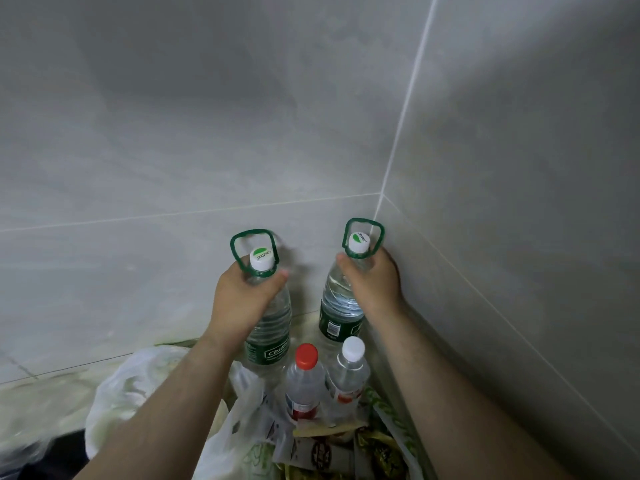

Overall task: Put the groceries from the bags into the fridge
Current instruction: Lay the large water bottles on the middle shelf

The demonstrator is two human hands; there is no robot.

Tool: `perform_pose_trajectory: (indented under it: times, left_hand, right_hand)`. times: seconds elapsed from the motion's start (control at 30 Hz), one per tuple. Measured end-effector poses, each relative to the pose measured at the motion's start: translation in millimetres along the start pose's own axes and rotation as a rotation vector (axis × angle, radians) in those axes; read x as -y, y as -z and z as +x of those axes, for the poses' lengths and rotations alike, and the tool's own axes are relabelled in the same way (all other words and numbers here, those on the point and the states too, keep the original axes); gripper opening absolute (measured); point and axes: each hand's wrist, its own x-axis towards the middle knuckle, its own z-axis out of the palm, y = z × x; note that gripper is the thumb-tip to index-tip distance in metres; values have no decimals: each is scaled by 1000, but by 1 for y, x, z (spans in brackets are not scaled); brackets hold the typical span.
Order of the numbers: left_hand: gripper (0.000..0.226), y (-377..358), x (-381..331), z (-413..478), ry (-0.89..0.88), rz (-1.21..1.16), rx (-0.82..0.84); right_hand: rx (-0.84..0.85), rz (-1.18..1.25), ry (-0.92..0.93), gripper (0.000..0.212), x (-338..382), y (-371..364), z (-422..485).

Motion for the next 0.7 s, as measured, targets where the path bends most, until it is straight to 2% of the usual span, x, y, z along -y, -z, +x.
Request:
perform_pose_trajectory:
  times: [0.13, 0.4, 0.57, 0.7]
  left_hand:
    - [15, -8, -1, 3, -3, -2, -83]
    - [17, -16, 1, 7, 36, -49, -194]
    - [24, -11, -5, 3, -38, -111, -209]
    - [22, -6, -21, 0, -98, -125, -223]
  right_hand:
    - [-55, 57, -25, 27, -3, -11, 3]
    - [-175, 28, 134, 22, -4, -22, 7]
    - [-217, 46, 219, 26, 5, -20, 6]
    - [-183, 31, 266, 32, 28, -15, 1]
